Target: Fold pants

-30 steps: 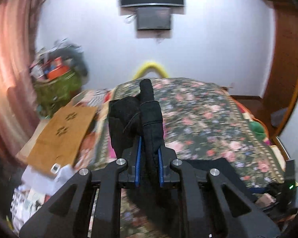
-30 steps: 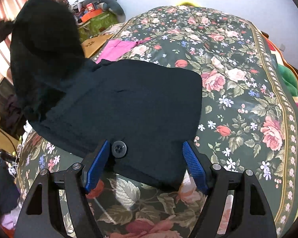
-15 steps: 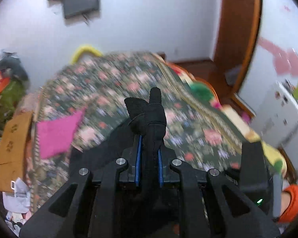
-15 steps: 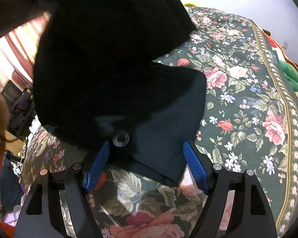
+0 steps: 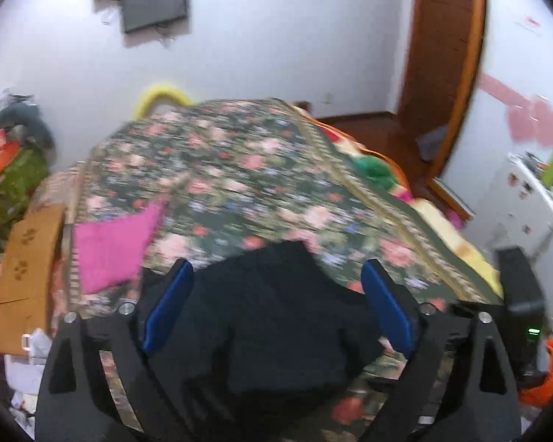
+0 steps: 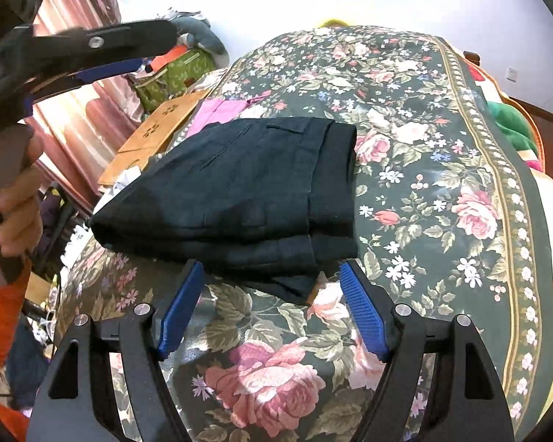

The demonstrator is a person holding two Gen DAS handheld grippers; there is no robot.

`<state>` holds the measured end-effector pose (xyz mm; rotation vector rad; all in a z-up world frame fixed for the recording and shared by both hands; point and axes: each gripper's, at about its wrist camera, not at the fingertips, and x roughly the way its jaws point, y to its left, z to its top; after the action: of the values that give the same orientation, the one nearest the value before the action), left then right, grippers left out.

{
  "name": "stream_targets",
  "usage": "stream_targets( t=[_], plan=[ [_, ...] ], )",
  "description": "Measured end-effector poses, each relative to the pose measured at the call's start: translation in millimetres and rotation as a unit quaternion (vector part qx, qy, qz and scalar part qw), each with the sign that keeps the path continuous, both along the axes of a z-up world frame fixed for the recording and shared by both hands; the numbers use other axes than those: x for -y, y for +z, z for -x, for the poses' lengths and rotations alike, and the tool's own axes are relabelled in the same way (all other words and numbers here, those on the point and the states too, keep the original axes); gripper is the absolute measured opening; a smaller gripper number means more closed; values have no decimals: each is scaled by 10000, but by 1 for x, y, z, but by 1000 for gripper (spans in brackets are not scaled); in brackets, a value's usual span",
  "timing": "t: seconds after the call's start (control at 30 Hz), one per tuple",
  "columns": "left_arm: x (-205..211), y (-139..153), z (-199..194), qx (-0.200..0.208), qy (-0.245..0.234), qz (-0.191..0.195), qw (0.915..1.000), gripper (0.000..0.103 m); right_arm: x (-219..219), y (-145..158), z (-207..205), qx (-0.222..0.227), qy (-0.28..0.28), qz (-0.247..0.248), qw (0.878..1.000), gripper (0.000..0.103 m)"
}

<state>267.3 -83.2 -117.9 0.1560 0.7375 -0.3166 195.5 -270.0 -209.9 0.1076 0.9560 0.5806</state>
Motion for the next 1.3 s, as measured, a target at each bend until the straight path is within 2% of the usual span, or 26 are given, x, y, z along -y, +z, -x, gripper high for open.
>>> stream_targets(
  t=[0.13,0.33,0.53,0.63,0.7,0.73,0.8,0.9,1.1,1.2,1.3],
  plan=[
    [-32,-5,-33,-122,453,-369,9982,94,2,1,1,78,-110,90,9999,74],
    [-81,-30,-92,-625,1011,-576,9912,95,7,3,3,112,-183,85,9997,74],
    [-105,-85,-144,-1349,1399,-825,9775,95,3,7,-1,206,-221,262,9992,74],
    [-106,-124,-162,-1735,1494,-1233,9656,95,2,9,-2,241,-202,268,9991,74],
    [-107,-145,-167,-1949,1493,-1374,9596,95,1,8,-3,196,-213,260,9992,74],
    [-109,-158,-167,-2099,1424,-1384,9573,96,0,7,-4,171,-218,264,9993,74],
    [-112,-167,-160,-2027,1352,-1397,9598,98,-1,4,-5,133,-222,271,9993,74],
    [-117,-164,-142,-1767,1244,-1490,9649,99,-2,4,-5,133,-222,267,9993,74],
    [-121,-157,-95,-1555,1114,-1953,9619,99,0,12,0,239,-233,220,9992,74],
    [-130,-149,-71,-1577,1128,-1810,9642,99,0,20,5,339,-222,175,9990,74],
    [-142,-141,-45,-1741,1210,-1361,9678,99,-1,26,10,439,-213,148,9987,74]
  ],
)
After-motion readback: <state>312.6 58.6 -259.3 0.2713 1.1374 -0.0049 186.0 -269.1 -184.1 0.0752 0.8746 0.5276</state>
